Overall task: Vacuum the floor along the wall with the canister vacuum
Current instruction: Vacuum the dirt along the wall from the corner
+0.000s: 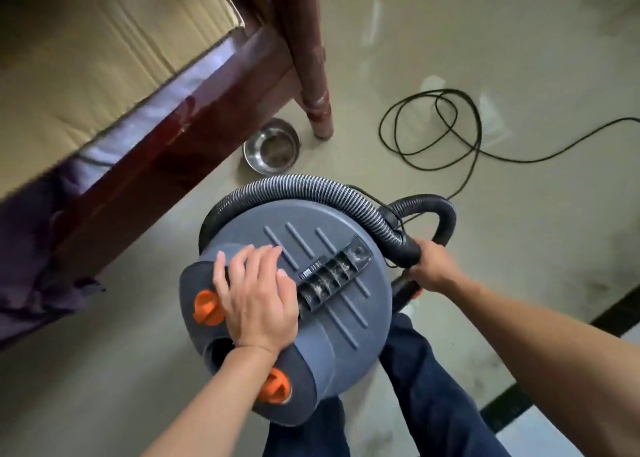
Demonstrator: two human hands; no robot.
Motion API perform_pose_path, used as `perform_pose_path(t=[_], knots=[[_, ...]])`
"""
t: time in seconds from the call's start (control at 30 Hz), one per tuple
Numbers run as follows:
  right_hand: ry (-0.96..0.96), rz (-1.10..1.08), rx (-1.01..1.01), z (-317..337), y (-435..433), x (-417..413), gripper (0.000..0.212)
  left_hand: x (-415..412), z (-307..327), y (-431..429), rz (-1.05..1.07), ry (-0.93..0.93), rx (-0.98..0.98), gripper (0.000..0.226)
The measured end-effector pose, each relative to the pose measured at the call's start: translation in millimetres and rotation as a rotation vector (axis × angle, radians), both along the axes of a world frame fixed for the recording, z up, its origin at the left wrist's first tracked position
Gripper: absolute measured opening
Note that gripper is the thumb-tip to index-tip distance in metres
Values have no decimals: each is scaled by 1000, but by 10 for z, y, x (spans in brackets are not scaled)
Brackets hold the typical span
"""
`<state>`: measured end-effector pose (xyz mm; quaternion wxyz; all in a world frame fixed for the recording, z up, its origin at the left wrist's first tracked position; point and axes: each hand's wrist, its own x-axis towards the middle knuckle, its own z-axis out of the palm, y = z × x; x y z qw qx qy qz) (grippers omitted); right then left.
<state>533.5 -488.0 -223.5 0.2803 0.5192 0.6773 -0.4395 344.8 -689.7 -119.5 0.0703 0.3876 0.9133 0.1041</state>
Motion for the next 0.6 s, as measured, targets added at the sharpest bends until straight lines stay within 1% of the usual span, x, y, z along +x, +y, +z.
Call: perform_pose_path(t=[0.07, 0.17, 0.23, 0.3, 0.37, 0.43, 0.5, 0.53, 0.6], knots=[[38, -78, 51, 81, -83, 49, 32, -2, 19, 2, -5, -24, -1, 41], [114, -187, 222, 365, -122, 39, 32, -14, 49, 6, -3, -61, -10, 41], [176, -200, 304, 615, -68, -93, 34, -3, 77, 31, 14, -95, -28, 41], [199, -108, 432, 903, -59, -299, 31, 1, 146, 59, 13, -139, -27, 41], [182, 40, 628, 1170, -117, -499, 25, -47, 220, 60, -32, -200, 3, 39], [158, 142, 770, 1406, -250, -688, 23, -226, 304, -7, -67, -304, 104, 41], [154, 178, 827, 1611, -442, -841, 23, -561, 408, -135, -81, -380, 247, 51], [158, 168, 849, 1705, -551, -897, 23, -770, 473, -202, -114, -355, 293, 54], [169, 144, 894, 1888, -804, -1017, 24, -1181, 642, -291, -247, -252, 287, 61]])
